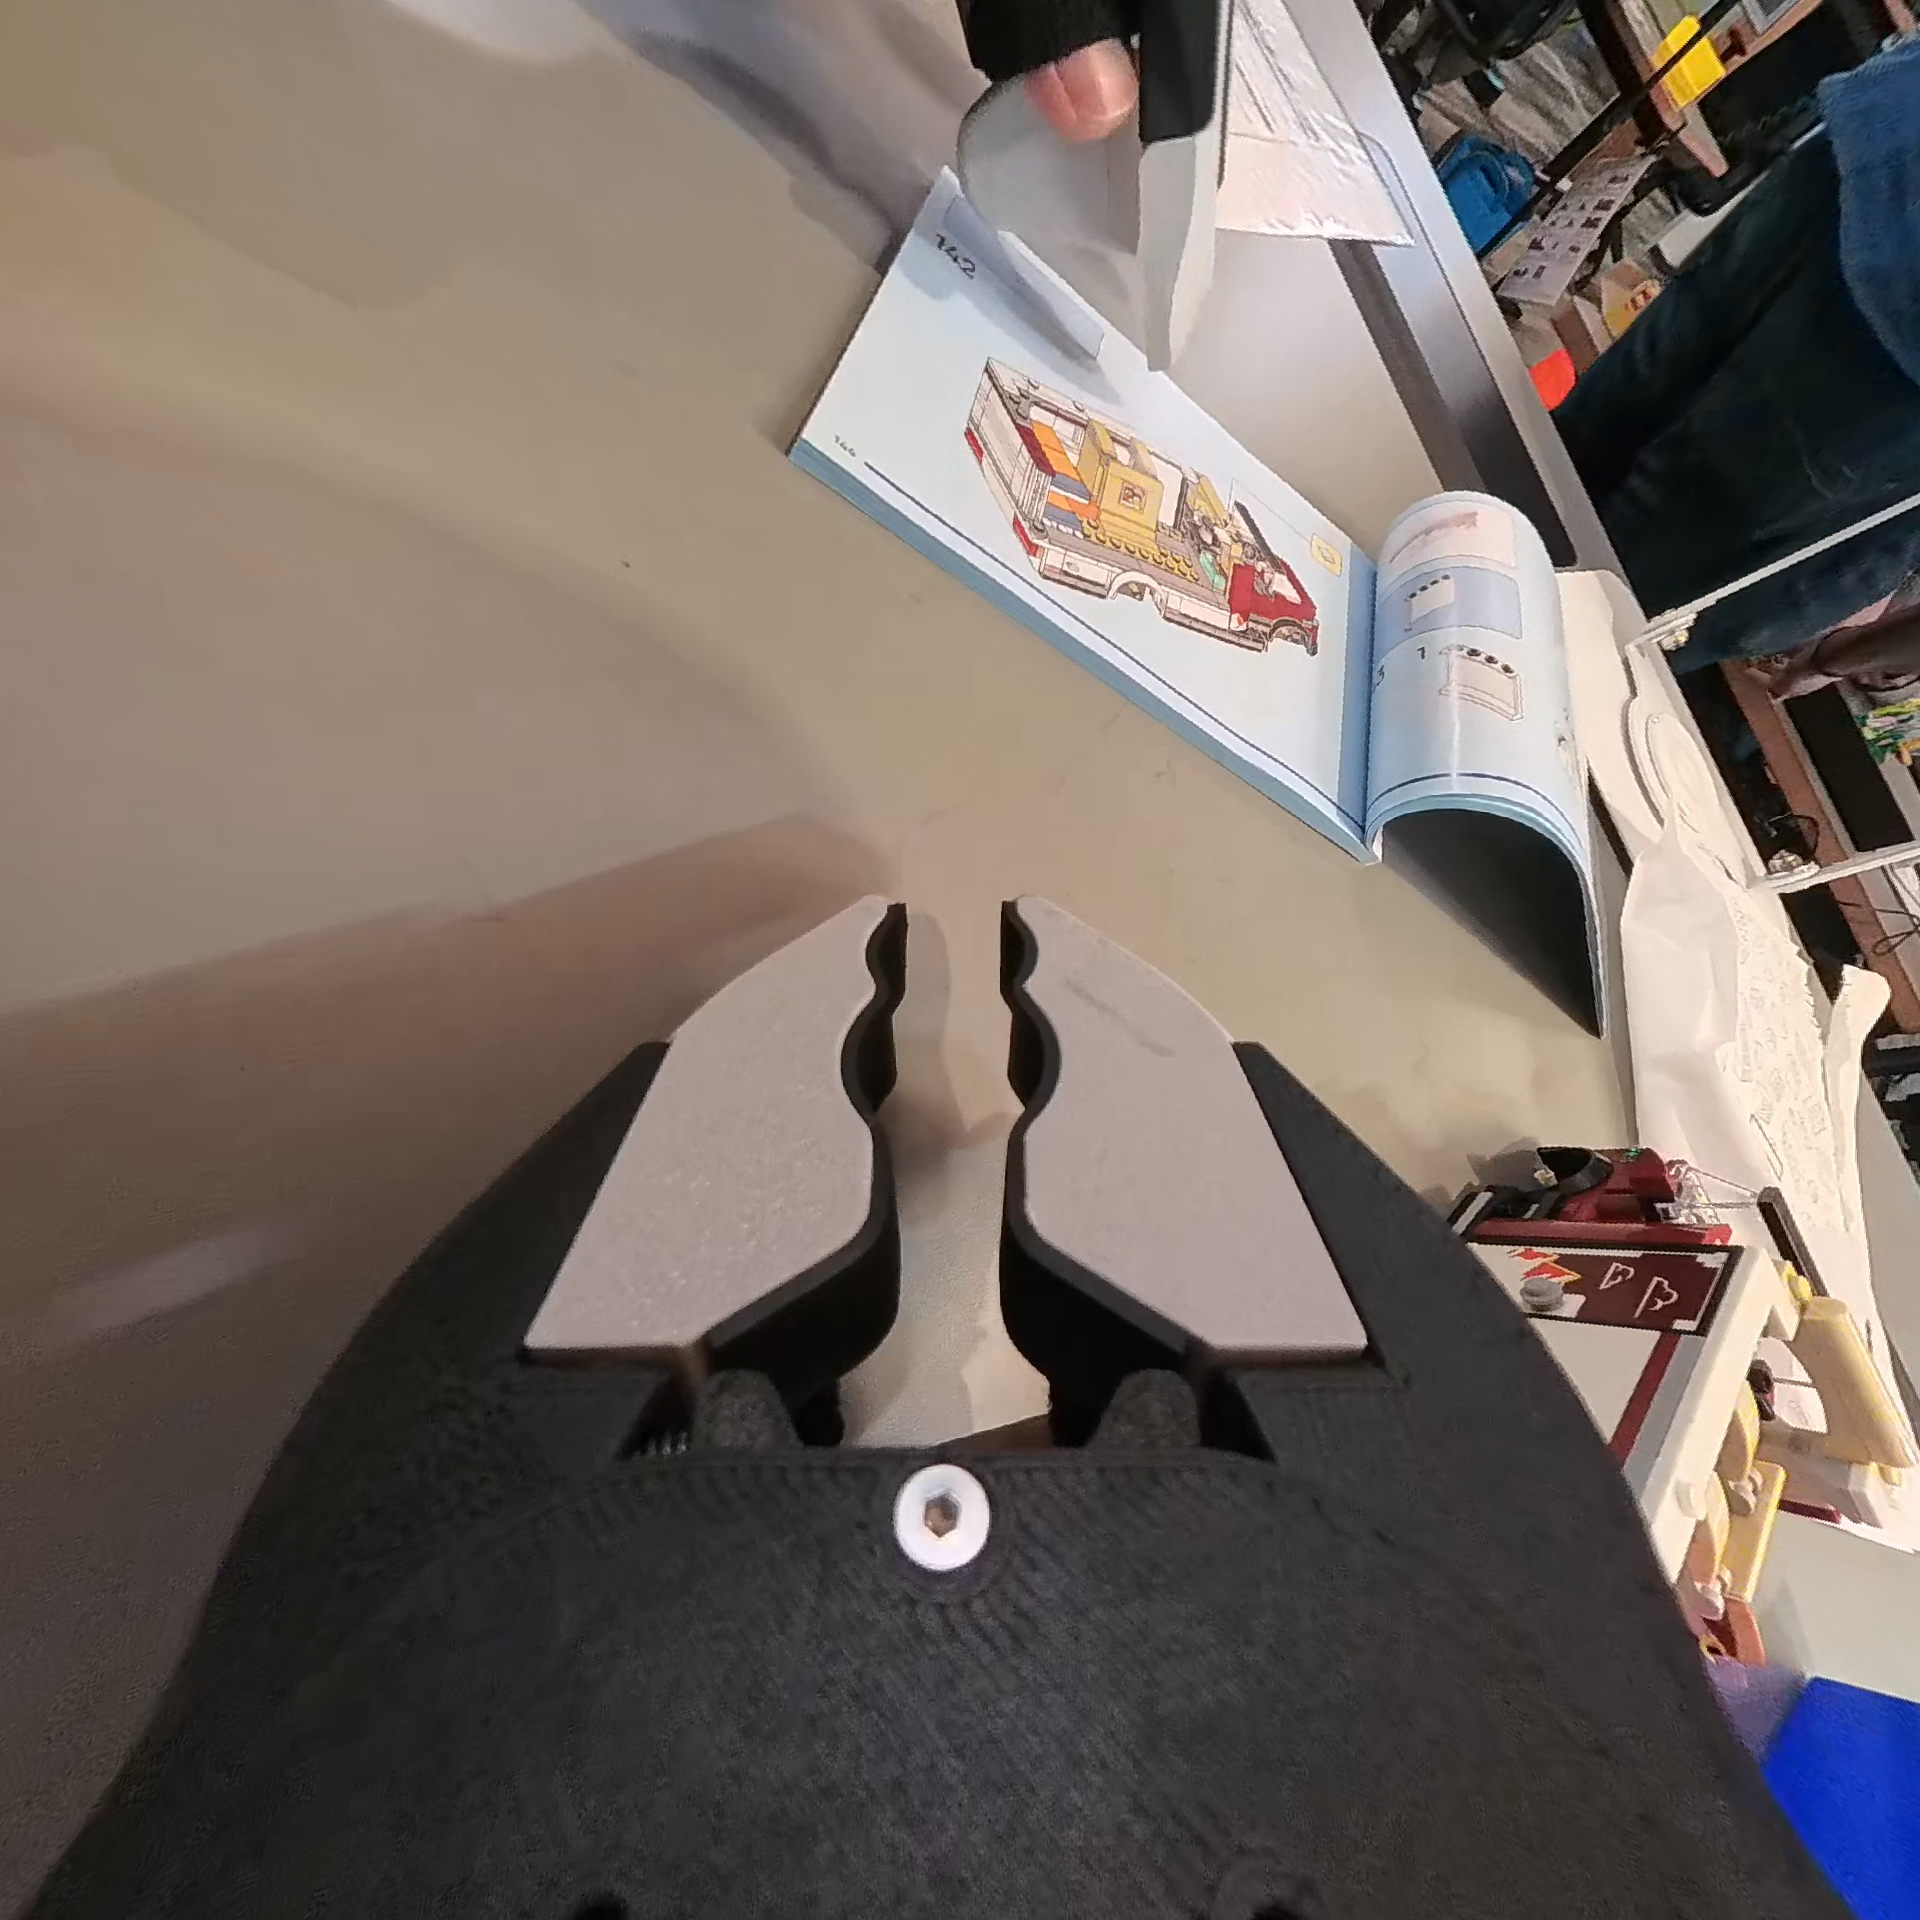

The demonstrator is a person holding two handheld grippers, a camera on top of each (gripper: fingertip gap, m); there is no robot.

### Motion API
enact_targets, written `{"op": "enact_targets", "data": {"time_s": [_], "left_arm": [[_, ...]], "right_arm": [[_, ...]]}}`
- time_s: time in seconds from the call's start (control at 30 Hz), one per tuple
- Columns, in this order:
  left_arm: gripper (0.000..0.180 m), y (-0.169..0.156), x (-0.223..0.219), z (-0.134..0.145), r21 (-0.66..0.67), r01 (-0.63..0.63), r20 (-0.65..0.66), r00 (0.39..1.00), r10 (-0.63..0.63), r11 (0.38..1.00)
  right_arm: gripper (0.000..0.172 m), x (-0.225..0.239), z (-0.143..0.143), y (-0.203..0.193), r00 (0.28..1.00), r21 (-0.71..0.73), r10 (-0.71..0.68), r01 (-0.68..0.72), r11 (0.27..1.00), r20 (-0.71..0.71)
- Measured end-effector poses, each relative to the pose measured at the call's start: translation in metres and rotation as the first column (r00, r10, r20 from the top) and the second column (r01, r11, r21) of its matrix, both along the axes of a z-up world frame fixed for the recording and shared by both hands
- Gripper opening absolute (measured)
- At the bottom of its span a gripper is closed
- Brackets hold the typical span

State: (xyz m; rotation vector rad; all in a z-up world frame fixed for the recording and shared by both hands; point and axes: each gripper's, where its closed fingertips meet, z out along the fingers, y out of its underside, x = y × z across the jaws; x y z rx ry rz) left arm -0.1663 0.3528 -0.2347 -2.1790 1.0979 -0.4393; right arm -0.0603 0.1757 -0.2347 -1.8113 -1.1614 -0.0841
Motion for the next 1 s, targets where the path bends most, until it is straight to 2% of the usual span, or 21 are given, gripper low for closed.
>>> {"op": "enact_targets", "data": {"time_s": [0.4, 0.63, 1.0], "left_arm": [[0.054, -0.009, -0.008, -0.002, -0.043, 0.018, -0.011, 1.000, -0.019, 0.999], [0.055, -0.026, -0.001, 0.004, -0.091, 0.097, 0.037, 0.995, -0.094, 0.991], [0.070, -0.034, -0.012, -0.001, -0.154, 0.079, 0.021, 0.997, -0.077, 0.985]], "right_arm": [[0.018, -0.001, 0.000, 0.000, 1.000, -0.006, -0.001, 0.001, 1.000, -0.005], [0.017, -0.002, -0.001, -0.001, 1.000, -0.004, 0.002, -0.002, 1.000, -0.003], [0.017, -0.002, -0.001, -0.002, 1.000, -0.004, 0.004, -0.004, 1.000, -0.002]]}}
